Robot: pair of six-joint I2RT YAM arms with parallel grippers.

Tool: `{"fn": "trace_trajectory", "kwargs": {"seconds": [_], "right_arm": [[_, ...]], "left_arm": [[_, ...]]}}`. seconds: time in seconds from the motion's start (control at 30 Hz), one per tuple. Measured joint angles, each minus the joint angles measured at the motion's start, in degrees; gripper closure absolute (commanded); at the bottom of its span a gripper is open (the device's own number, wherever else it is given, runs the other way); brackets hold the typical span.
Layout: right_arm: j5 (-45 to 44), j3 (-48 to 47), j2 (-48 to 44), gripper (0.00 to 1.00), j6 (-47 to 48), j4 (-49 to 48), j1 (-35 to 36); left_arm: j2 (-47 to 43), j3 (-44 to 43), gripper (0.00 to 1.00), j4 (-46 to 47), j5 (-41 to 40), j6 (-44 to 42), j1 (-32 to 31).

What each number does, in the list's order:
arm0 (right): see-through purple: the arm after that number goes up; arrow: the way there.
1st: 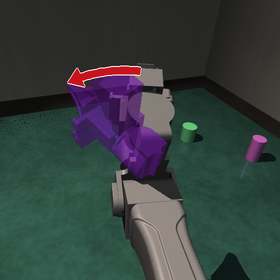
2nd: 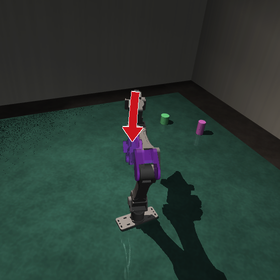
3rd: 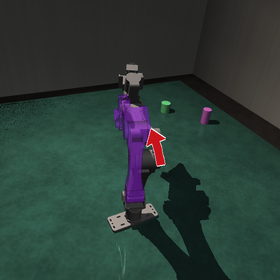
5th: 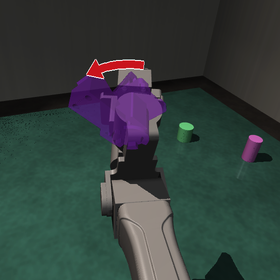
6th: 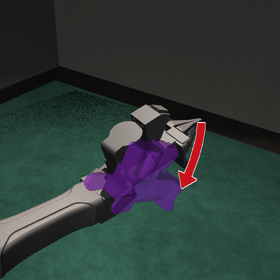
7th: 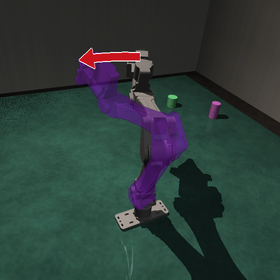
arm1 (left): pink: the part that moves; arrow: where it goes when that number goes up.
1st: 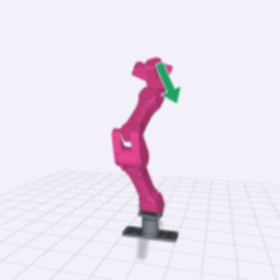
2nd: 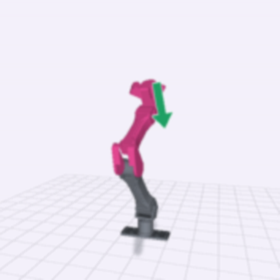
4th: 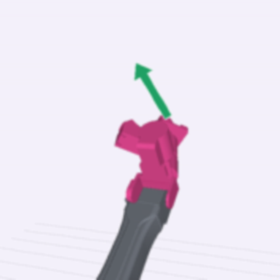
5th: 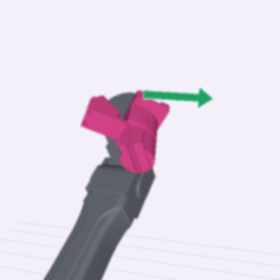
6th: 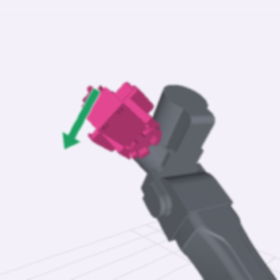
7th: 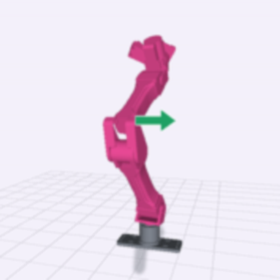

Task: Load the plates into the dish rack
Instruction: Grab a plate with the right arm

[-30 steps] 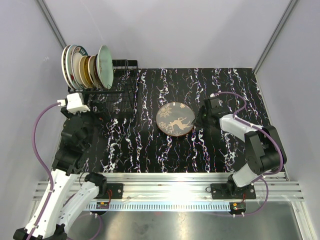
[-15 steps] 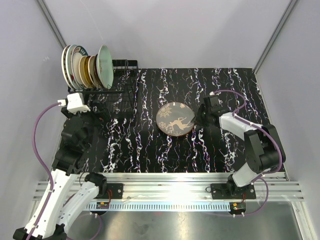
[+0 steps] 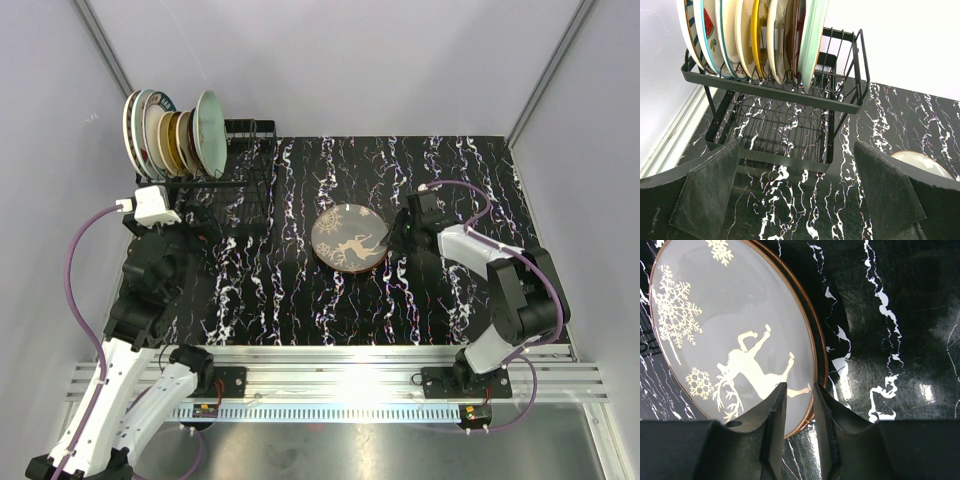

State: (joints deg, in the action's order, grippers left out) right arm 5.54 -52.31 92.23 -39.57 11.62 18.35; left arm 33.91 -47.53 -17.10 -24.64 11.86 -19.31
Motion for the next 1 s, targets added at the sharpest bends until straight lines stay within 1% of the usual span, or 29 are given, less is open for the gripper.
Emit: {"fn": "trace_trajectory", "kwargs": {"seconds": [0.33, 1.0], "right_arm": [[0.0, 0.0, 0.3, 0.61, -0.7, -0.4, 0.0], [0.4, -0.2, 2.2, 0.59, -2.7, -2.0, 0.0]], "left_arm": [[0.0, 0.0, 0.01, 0.0, 0.0, 0.0, -0.2], [0.1, 0.0, 0.01, 0.0, 0.0, 0.0, -0.5]]}}
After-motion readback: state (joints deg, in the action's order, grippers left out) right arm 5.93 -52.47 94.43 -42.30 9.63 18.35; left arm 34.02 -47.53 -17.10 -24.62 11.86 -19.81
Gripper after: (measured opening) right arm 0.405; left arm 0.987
